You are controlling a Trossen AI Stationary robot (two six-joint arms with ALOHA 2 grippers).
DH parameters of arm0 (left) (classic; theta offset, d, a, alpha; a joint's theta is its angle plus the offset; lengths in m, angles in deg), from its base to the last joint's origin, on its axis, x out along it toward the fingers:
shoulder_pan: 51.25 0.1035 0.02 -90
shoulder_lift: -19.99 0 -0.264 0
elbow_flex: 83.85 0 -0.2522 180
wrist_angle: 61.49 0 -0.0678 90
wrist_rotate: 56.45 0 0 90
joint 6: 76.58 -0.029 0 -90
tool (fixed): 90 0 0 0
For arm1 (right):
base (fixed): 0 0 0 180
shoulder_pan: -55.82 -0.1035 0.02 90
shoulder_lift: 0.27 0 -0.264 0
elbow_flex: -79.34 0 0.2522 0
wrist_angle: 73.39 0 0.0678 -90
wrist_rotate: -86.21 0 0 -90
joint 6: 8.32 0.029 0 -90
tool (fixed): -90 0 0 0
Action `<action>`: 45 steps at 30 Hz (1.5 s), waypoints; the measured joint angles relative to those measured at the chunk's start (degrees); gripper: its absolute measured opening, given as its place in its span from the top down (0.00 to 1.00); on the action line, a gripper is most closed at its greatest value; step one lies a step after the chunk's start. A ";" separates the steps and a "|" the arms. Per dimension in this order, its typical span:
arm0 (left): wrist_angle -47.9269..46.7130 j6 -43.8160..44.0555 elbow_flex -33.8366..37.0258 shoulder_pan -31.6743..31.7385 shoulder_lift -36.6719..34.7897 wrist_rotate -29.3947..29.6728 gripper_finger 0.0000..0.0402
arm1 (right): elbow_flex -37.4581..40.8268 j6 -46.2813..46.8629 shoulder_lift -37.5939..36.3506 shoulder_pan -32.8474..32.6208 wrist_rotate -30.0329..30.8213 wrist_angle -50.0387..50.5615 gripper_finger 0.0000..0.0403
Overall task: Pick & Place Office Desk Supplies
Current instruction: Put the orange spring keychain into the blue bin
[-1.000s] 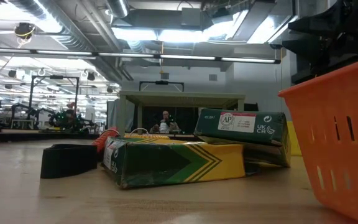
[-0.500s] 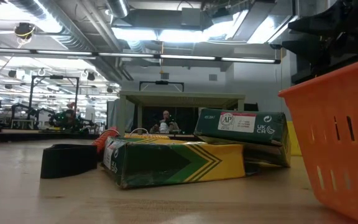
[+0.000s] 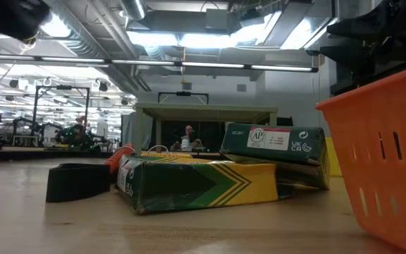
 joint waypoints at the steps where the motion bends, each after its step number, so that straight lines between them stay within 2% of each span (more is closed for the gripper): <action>1: -0.09 -1.34 0.09 2.44 0.65 -0.21 0.65 | 0.00 0.23 0.00 0.01 0.00 0.00 0.37; 5: 0.71 -7.39 0.23 10.80 5.00 -3.79 0.65 | 0.00 0.40 0.02 -0.01 -0.02 0.07 0.37; 10: 11.02 -15.48 0.23 17.78 12.50 -16.29 0.65 | 0.00 0.38 0.06 0.00 0.00 0.42 0.37; 12: 13.52 -17.26 0.19 19.27 15.64 -18.76 0.65 | 0.00 0.39 0.07 0.00 -0.02 0.47 0.37; 22: 15.74 -18.11 0.05 23.41 25.31 -18.84 0.65 | 0.00 0.86 2.06 0.00 -0.01 0.52 0.37; 31: 20.12 -21.67 0.19 24.94 25.94 -23.02 0.65 | 0.00 1.93 3.41 0.01 0.00 0.53 0.37; 39: 20.37 -22.98 0.19 25.86 25.94 -27.08 0.66 | 0.00 2.28 3.41 0.01 0.00 0.51 0.37; 42: 20.37 -23.32 0.19 26.37 25.94 -29.34 0.69 | 0.00 2.28 3.41 0.01 0.00 0.50 0.37; 45: 20.32 -23.61 0.19 26.50 25.94 -30.65 0.78 | 0.00 2.28 3.41 0.01 0.00 0.50 0.37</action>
